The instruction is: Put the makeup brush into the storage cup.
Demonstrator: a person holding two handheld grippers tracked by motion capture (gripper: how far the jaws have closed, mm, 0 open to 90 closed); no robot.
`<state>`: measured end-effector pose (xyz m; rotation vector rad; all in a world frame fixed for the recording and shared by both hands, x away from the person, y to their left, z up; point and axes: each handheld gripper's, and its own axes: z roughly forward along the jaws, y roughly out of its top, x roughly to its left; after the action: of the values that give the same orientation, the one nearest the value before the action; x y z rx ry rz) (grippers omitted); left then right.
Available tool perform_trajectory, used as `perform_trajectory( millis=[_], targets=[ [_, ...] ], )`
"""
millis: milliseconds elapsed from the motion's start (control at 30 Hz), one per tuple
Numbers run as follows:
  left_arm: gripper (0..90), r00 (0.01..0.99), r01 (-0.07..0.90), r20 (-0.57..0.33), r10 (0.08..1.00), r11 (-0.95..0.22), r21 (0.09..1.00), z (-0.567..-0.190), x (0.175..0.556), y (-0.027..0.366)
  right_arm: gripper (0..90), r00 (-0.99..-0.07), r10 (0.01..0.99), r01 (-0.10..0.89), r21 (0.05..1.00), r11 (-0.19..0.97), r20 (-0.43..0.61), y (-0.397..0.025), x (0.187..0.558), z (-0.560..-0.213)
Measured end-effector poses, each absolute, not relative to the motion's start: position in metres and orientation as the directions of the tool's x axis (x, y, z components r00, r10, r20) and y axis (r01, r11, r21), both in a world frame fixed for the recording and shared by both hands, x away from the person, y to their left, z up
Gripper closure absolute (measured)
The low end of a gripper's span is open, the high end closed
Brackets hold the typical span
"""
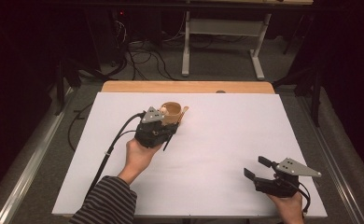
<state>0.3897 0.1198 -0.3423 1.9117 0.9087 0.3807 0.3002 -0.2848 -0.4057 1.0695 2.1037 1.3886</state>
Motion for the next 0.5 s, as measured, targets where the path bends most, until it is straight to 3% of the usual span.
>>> perform_trajectory(
  millis=[500],
  targets=[
    [82.8,0.669,0.436,-0.145,0.729,-0.227,0.871,-0.338,0.398,0.131,26.5,-0.623,0.778,0.381,0.9,0.212,0.081,-0.285,0.3,-0.406]
  ],
)
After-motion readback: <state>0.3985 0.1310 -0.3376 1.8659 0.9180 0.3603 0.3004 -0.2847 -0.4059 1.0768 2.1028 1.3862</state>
